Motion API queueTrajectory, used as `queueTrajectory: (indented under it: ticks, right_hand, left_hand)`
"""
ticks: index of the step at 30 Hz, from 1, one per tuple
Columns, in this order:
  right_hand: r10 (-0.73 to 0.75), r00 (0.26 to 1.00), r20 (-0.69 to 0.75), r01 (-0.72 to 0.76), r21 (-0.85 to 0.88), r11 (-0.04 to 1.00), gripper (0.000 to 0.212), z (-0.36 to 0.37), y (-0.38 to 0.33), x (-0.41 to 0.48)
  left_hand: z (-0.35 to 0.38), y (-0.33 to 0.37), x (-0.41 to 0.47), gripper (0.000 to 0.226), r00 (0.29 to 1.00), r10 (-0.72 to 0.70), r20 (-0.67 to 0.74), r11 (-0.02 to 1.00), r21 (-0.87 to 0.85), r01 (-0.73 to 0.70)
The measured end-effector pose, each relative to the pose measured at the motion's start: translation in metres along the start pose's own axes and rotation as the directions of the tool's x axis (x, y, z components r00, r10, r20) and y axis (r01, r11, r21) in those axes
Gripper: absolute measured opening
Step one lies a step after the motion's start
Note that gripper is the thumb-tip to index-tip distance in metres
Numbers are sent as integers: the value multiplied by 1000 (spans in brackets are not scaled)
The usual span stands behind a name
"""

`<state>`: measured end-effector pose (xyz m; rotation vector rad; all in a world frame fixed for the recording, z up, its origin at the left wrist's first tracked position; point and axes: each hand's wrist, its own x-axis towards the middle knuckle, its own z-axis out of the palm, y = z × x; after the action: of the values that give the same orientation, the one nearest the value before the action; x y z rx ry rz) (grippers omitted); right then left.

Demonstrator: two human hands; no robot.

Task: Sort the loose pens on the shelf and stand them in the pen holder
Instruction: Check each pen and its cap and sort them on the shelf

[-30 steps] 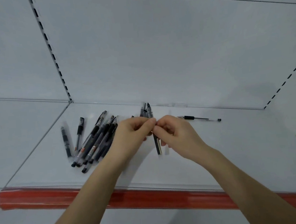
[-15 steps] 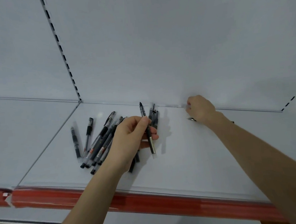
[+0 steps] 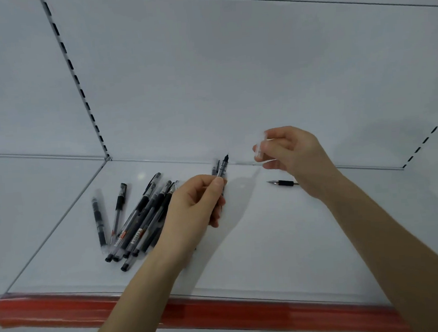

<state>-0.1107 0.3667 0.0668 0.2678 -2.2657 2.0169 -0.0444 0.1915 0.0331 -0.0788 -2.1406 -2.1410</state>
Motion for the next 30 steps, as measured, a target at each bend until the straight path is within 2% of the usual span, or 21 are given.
queueTrajectory:
  ticks: [5,15,26,30]
  right_hand:
    - [-30,1000,-3,30,101,994,23,-1,-21,-24]
    - [-91,995,-35,95,172,981,18,1,-33,-39]
    - [-115,993,29,113,64,992,21,15,-33,-51]
    - [-118,993,-10,119,72,990,18,16,-30,-54]
  left_hand:
    - [7,11,-7,17,999,25,30,999,-36,-24]
    - [15,18,-14,14,994,61,95,998,1,-62]
    - [11,16,-18,9,992,61,107,998,11,-63]
    - [9,12,-20,18,991,101,88,992,61,-106]
